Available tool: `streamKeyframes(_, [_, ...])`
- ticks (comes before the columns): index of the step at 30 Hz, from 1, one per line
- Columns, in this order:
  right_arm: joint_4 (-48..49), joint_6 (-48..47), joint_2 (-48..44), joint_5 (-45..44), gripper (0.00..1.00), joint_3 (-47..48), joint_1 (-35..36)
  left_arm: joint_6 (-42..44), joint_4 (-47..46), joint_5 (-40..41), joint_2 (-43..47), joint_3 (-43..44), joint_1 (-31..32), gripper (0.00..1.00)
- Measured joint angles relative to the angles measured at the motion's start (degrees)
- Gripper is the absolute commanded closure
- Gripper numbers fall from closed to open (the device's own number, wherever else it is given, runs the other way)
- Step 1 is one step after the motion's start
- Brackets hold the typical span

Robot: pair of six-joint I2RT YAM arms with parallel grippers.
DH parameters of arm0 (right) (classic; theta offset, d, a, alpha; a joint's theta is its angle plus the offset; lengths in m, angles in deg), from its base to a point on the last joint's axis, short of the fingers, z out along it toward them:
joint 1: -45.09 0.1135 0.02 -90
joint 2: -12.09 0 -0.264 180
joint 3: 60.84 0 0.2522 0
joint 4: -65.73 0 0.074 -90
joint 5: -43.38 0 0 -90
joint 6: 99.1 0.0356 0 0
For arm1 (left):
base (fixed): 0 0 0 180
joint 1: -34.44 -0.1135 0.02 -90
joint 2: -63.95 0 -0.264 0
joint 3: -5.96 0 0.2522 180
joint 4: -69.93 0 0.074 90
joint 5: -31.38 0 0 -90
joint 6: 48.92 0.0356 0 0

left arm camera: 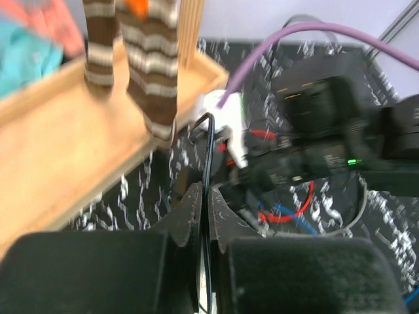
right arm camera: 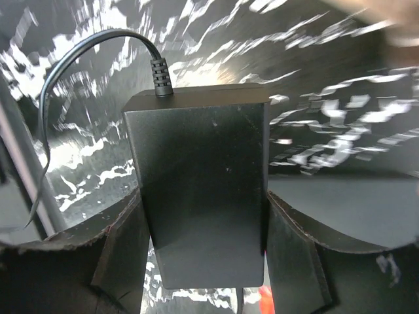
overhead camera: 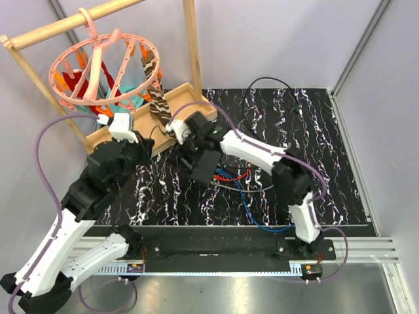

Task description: Insert the plug into the switch port

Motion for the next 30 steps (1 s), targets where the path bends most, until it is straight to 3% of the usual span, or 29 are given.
streamKeyframes(9, [0.72, -3.63, 11.06, 0.85, 0.73, 2.14, 3.69, -4.57, 0.04, 3.87, 8.31, -11.37, 0.00, 0.96])
streamKeyframes(16, [2.60, -5.46, 13.68, -0.61, 0.71, 4.76, 5.73, -8.31, -1.70, 6.45, 11.52, -21.88, 0.00, 0.96])
streamKeyframes(19, [2.84, -6.05, 14.95, -1.44, 0.66, 6.03, 7.32, -9.01, -2.23, 7.32, 12.55, -24.44, 0.00, 0.96])
streamKeyframes(20, [2.91, -6.05, 15.37, -1.60, 0.62, 6.27, 7.85, -9.22, -2.91, 7.82, 13.00, -25.09, 0.00, 0.96])
streamKeyframes(21, [3.02, -6.05, 15.72, -1.70, 0.52, 6.29, 8.35, -9.42, -3.30, 8.13, 13.29, -25.42, 0.00, 0.96])
streamKeyframes(24, [2.93, -5.57, 16.44, -1.79, 0.41, 6.25, 9.46, -9.81, -5.46, 9.29, 14.10, -26.82, 0.00, 0.96])
streamKeyframes(25, [2.84, -5.22, 16.46, -1.88, 0.31, 6.21, 9.66, -9.86, -5.90, 9.46, 14.25, -27.21, 0.00, 0.96])
streamKeyframes(30, [4.44, -2.62, 14.32, -4.74, 0.11, 2.23, 9.73, -10.01, -8.04, 9.97, 14.12, -29.18, 0.00, 0.96])
